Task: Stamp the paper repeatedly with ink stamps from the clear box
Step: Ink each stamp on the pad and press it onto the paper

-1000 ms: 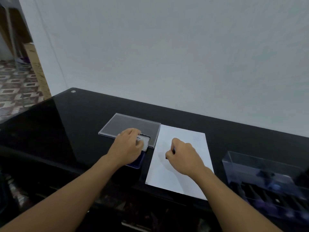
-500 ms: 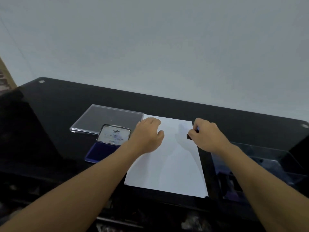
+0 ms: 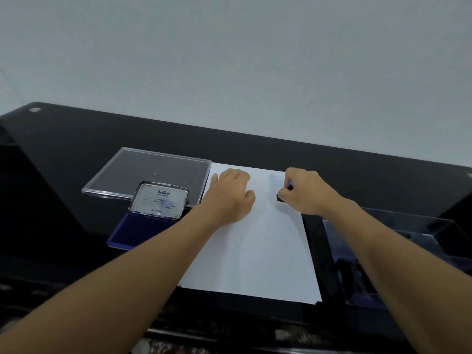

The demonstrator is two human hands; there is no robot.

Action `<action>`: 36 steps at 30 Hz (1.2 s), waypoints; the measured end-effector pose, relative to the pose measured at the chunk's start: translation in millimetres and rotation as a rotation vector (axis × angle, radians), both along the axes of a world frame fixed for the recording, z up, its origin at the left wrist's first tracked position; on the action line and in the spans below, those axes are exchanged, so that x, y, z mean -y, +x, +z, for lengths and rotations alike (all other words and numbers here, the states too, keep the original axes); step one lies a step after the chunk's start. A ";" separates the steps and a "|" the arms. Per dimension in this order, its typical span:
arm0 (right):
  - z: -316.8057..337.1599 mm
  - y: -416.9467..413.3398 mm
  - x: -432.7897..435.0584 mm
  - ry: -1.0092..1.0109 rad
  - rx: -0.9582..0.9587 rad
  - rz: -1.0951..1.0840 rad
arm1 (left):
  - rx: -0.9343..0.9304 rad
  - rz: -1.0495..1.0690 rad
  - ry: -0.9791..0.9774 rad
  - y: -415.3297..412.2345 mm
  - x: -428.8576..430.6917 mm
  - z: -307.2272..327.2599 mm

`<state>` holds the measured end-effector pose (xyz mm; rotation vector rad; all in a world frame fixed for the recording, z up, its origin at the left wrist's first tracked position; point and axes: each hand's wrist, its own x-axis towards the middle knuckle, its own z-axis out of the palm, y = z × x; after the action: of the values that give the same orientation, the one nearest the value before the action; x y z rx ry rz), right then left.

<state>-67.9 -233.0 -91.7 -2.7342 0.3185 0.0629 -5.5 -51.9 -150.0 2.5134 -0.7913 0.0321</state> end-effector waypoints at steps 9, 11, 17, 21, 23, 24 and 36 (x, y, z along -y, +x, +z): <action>-5.3 10.3 1.7 -0.049 -0.022 0.036 | 0.017 0.003 0.017 3.1 4.1 -10.7; -5.8 12.0 1.4 -0.054 -0.027 0.043 | 0.037 0.010 0.014 2.4 4.5 -12.7; -6.7 13.1 -0.8 -0.061 -0.034 0.047 | 0.115 0.029 -0.009 2.1 5.9 -20.7; -16.5 12.7 -5.5 -0.051 -0.025 0.004 | 0.139 0.030 -0.010 1.2 5.7 -22.7; -22.1 12.7 -6.9 -0.044 0.007 -0.029 | 0.140 0.027 -0.009 0.5 6.1 -22.9; -24.2 12.4 -7.3 -0.039 0.017 -0.042 | 0.141 0.024 -0.005 0.2 6.2 -23.2; -35.0 10.5 -13.3 0.004 0.115 -0.128 | 0.148 0.018 0.014 -0.1 7.5 -24.1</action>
<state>-57.4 -219.7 -126.8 -2.6931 0.4592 -0.1281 -5.6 -59.4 -174.1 2.5540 -0.8293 0.2214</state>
